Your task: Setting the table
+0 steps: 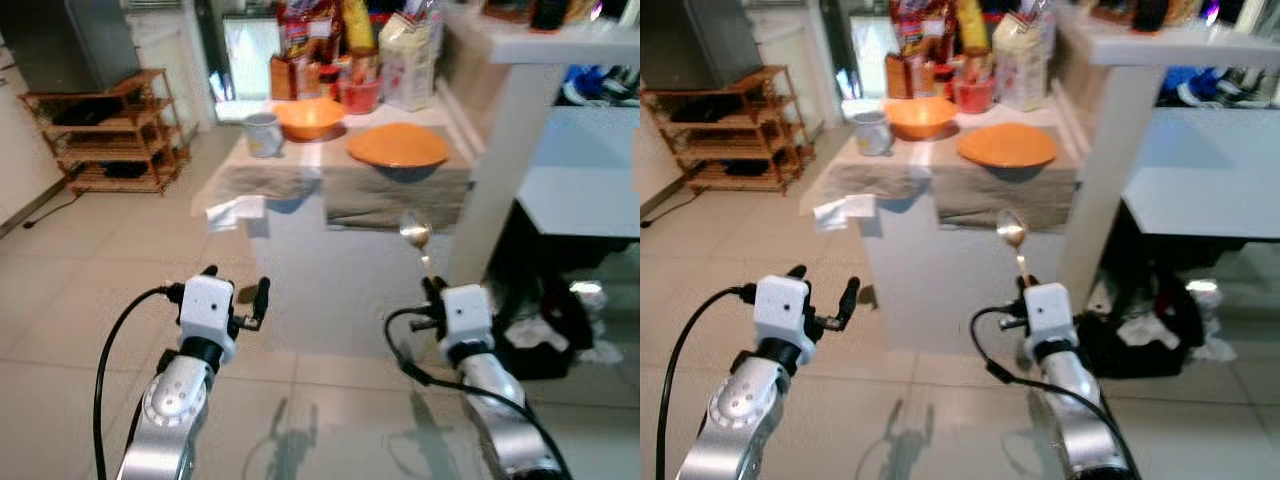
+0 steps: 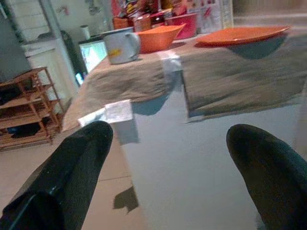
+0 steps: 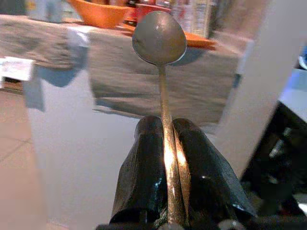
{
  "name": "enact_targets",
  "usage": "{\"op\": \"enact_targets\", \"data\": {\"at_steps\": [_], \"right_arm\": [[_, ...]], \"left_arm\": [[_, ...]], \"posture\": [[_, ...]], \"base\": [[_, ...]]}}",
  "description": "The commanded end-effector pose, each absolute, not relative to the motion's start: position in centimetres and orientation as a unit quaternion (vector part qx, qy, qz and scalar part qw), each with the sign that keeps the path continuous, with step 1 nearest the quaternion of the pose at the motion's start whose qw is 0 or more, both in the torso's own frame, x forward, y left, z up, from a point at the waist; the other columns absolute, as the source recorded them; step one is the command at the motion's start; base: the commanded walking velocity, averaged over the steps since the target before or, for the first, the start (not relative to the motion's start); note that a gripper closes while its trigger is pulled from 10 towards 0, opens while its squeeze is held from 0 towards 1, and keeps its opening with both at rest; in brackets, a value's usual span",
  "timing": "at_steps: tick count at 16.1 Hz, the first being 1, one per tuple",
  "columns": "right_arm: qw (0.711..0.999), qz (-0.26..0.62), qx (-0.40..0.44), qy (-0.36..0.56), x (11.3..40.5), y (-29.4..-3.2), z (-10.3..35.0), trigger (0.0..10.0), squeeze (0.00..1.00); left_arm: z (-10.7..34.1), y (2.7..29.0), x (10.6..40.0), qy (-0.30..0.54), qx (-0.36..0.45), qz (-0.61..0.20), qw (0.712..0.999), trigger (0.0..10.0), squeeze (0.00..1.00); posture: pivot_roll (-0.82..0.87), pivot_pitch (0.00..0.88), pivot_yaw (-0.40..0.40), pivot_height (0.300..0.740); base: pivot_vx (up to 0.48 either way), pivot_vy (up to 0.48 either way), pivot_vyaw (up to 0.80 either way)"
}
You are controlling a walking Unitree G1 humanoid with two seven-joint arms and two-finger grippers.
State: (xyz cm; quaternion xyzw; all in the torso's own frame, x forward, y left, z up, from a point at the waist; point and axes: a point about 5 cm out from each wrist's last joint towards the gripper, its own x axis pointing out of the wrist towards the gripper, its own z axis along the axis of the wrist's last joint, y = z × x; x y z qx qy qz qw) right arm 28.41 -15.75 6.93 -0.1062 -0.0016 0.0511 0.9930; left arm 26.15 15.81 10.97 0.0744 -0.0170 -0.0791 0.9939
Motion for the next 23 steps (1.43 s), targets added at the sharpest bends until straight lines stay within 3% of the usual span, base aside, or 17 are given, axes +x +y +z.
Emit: {"op": "enact_targets", "data": {"at_steps": [1,23], "right_arm": [[0.993,0.061,-0.103,-0.010,28.48,-15.05,7.20,0.0,0.00],[0.992,0.070,-0.104,-0.018,28.31,-14.81,7.29,0.0,0.00]], "left_arm": [[10.77,16.25,26.20,-0.011,0.081,-0.074,0.994,10.0,0.00],[10.50,16.02,26.78,-0.006,0.083,-0.074,0.994,10.0,0.00]], "posture": [[-0.08,0.000,0.037,0.740],[-0.09,0.000,0.048,0.740]], "base": [[0.000,-0.469,0.00],[0.000,-0.458,0.00]]}}
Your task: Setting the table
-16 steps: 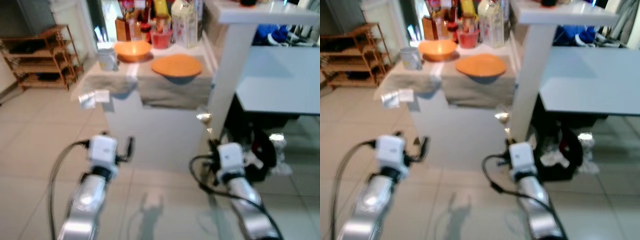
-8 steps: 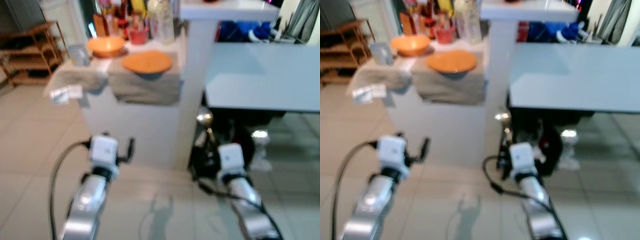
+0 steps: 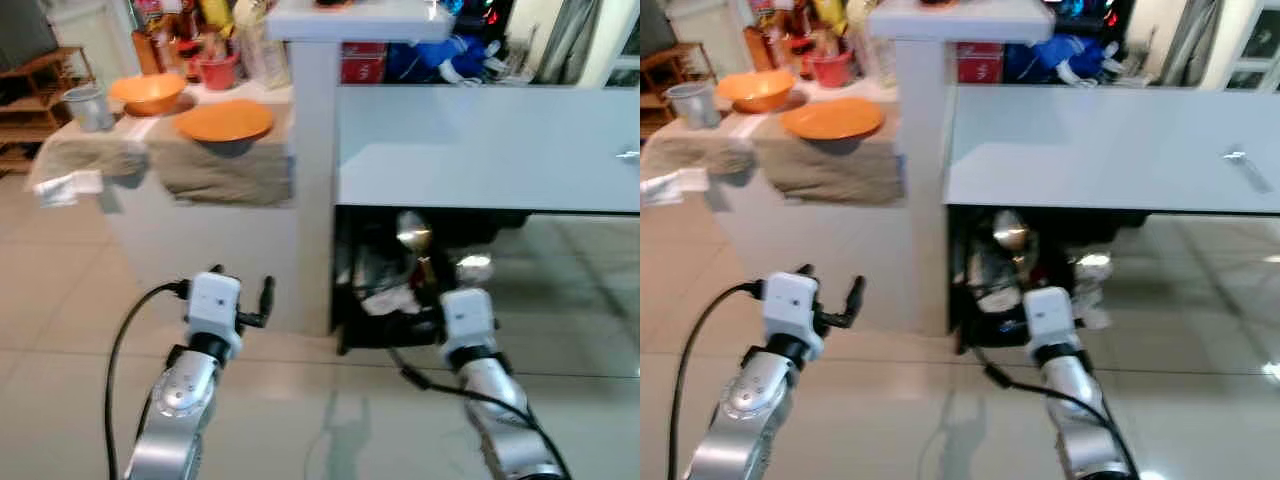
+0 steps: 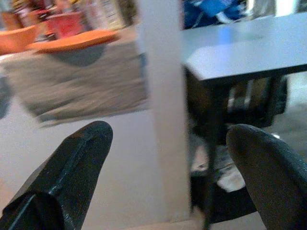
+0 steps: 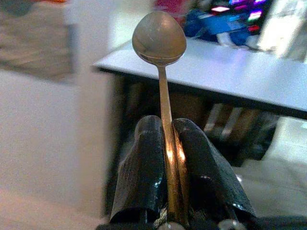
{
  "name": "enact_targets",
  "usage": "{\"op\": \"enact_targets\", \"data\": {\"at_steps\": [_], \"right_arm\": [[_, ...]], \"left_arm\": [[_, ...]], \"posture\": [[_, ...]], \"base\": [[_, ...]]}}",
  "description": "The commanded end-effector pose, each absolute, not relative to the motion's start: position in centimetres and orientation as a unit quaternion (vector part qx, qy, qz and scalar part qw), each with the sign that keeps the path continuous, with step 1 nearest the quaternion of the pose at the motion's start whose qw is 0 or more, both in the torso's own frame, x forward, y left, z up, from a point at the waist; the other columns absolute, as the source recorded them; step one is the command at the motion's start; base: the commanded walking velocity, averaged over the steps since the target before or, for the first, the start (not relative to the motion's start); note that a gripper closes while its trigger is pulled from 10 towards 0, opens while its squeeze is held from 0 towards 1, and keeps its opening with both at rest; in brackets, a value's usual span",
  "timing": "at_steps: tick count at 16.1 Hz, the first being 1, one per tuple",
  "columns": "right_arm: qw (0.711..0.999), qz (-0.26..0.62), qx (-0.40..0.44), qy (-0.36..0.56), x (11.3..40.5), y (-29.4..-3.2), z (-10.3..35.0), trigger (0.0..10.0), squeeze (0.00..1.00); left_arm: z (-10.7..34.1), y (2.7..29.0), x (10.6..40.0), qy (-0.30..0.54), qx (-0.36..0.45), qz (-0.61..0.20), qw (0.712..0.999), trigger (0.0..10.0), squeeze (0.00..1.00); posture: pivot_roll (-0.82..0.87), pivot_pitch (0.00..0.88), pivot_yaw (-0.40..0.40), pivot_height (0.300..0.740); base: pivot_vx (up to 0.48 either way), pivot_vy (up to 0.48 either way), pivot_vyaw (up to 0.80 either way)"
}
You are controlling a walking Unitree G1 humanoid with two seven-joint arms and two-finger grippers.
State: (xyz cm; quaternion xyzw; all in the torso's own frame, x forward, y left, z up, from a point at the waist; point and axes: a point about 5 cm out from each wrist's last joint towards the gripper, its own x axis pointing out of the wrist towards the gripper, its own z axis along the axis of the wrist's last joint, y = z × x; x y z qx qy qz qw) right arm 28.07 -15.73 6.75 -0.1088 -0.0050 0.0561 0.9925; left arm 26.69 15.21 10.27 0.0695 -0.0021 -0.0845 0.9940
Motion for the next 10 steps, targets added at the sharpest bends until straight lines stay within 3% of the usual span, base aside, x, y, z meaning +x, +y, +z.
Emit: {"op": "enact_targets", "data": {"at_steps": [1,10], "right_arm": [[0.992,0.070,-0.105,-0.018,28.27,-14.84,7.29,0.0,0.00],[0.991,0.073,-0.107,-0.017,27.95,-14.83,7.06,0.0,0.00]], "left_arm": [[10.48,16.04,26.79,-0.006,0.083,-0.073,0.994,10.0,0.00],[10.33,16.43,26.79,-0.004,0.086,-0.067,0.994,10.0,0.00]], "posture": [[-0.09,0.000,0.048,0.740],[-0.10,0.000,0.056,0.740]], "base": [[0.000,-0.458,0.00],[0.000,-0.458,0.00]]}}
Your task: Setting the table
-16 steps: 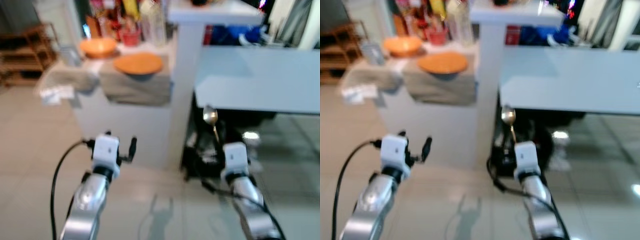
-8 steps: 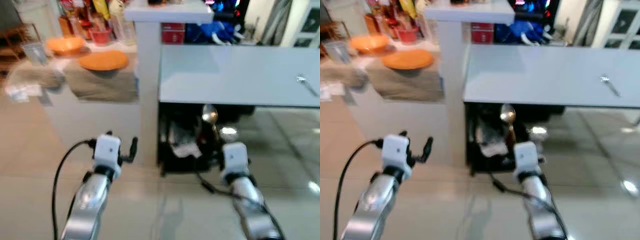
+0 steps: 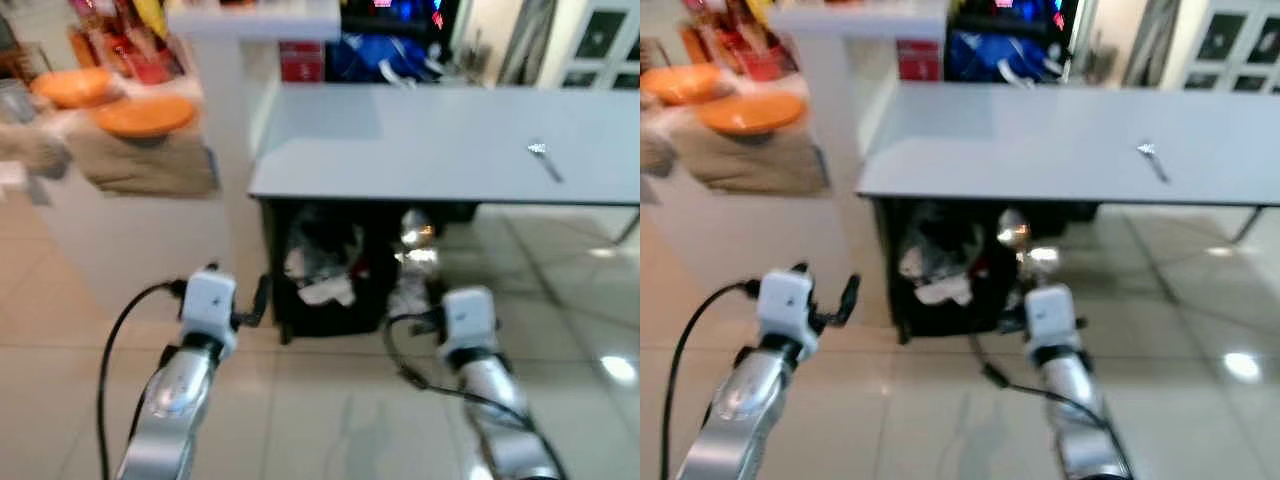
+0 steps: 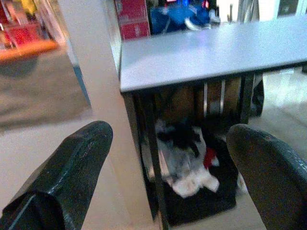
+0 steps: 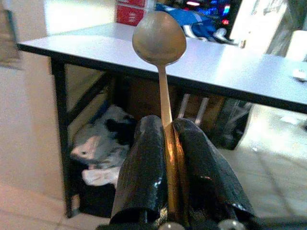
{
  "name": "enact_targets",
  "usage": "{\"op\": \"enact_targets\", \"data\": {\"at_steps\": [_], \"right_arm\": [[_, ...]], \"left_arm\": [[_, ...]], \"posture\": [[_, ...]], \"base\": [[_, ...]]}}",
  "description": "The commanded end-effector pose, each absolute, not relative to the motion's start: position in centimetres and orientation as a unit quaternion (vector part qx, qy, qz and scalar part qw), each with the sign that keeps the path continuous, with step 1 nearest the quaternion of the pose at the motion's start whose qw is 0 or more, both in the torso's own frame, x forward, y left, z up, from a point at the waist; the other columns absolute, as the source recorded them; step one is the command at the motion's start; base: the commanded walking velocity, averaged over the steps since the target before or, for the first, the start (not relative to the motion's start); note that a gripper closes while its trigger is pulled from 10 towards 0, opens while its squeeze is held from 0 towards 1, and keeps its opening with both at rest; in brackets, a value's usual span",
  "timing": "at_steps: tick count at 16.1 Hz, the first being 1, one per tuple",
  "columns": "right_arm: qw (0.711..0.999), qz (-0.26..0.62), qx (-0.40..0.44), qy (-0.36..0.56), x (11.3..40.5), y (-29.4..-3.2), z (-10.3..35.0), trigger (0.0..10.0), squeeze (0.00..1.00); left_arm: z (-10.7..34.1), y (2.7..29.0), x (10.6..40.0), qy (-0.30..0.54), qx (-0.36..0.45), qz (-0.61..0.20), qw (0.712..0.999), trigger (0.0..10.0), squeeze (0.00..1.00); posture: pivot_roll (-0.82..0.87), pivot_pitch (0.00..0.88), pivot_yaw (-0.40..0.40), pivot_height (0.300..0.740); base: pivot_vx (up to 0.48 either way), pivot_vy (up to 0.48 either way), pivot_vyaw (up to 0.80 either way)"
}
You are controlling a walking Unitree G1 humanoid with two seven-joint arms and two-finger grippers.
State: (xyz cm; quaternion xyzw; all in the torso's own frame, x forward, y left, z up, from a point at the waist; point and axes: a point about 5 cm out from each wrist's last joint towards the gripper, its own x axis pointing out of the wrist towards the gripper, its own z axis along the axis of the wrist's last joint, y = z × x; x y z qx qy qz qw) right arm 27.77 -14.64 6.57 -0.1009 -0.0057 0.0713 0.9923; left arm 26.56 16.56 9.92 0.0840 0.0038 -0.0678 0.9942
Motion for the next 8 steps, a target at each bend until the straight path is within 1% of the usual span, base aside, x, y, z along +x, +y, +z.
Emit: {"op": "enact_targets", "data": {"at_steps": [1,8], "right_arm": [[0.991,0.072,-0.108,-0.016,27.96,-14.86,7.02,0.0,0.00],[0.991,0.071,-0.108,-0.016,27.75,-15.04,6.91,0.0,0.00]], "left_arm": [[10.33,16.42,26.88,-0.005,0.088,-0.068,0.994,10.0,0.00],[10.11,16.58,27.04,-0.001,0.090,-0.063,0.994,10.0,0.00]], "posture": [[-0.10,0.000,0.058,0.740],[-0.10,0.000,0.056,0.740]], "base": [[0.000,-0.458,0.00],[0.000,-0.458,0.00]]}}
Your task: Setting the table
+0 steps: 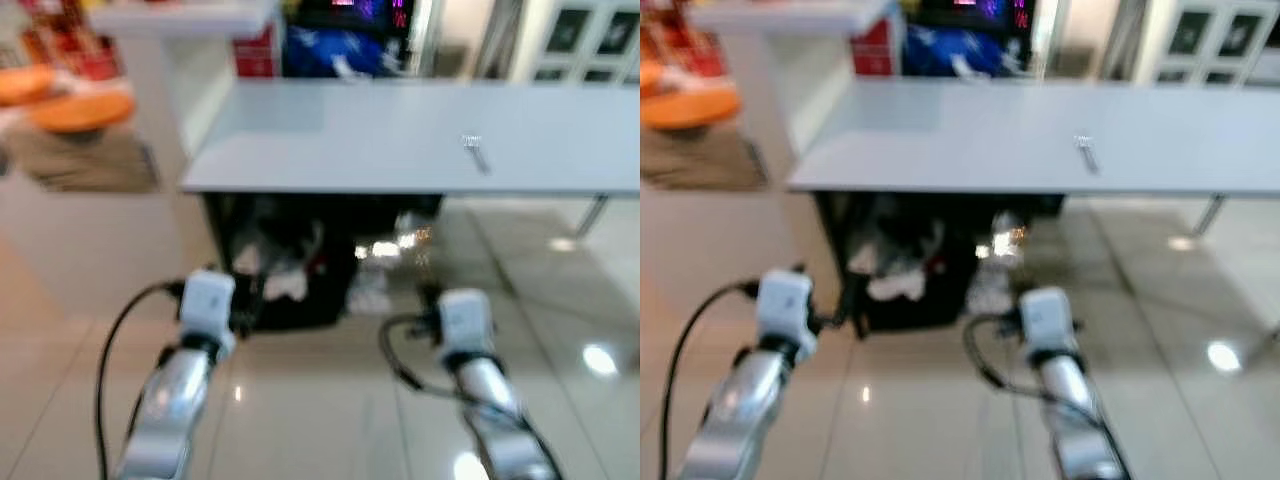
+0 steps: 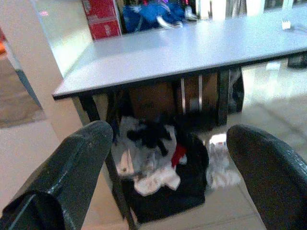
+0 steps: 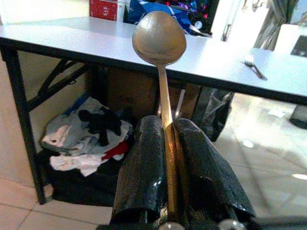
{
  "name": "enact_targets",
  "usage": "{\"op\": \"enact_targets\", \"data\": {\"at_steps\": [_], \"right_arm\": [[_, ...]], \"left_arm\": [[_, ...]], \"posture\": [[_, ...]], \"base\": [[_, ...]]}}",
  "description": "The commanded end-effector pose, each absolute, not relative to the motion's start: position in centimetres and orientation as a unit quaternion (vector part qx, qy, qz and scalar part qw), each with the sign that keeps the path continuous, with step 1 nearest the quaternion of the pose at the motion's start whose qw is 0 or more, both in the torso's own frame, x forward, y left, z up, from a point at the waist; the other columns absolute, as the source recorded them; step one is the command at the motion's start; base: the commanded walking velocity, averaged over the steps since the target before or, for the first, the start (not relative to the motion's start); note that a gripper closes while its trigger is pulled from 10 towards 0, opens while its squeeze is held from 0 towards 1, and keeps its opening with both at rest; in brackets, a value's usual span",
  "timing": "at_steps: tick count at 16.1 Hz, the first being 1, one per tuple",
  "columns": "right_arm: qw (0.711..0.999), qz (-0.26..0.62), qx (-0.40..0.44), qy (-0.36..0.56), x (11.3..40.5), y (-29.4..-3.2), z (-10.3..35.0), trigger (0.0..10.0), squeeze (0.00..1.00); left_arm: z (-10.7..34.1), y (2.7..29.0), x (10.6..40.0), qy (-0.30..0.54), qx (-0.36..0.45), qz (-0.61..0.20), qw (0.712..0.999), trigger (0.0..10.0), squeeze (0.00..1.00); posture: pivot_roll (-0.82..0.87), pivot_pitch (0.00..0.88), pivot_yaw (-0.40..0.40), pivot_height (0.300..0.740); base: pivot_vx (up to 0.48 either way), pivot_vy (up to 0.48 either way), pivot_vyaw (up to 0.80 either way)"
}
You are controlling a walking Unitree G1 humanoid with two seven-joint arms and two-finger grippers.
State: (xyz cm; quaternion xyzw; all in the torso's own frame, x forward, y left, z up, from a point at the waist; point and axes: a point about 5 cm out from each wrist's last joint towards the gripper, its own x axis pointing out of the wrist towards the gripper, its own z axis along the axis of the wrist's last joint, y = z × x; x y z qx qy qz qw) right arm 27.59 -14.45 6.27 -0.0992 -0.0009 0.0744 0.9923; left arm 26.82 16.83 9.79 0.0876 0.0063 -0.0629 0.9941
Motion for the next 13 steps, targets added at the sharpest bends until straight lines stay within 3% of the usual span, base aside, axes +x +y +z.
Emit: {"op": "enact_targets", "data": {"at_steps": [1,4,13], "right_arm": [[0.991,0.072,-0.109,-0.015,27.55,-15.05,6.81,0.0,0.00],[0.991,0.075,-0.110,-0.015,27.11,-14.94,6.60,0.0,0.00],[0.990,0.078,-0.114,-0.020,27.04,-14.94,6.89,0.0,0.00]], "left_arm": [[10.05,16.67,27.07,0.003,0.093,-0.058,0.994,10.0,0.00],[10.11,16.66,27.13,0.003,0.093,-0.055,0.994,10.0,0.00],[10.55,16.31,27.34,-0.006,0.103,-0.063,0.993,10.0,0.00]], "posture": [[-0.10,0.000,0.058,0.740],[-0.11,0.000,0.060,0.740],[-0.12,0.000,0.061,0.740]], "base": [[0.000,0.000,0.00],[0.000,0.000,0.00],[0.352,0.257,0.00]]}}
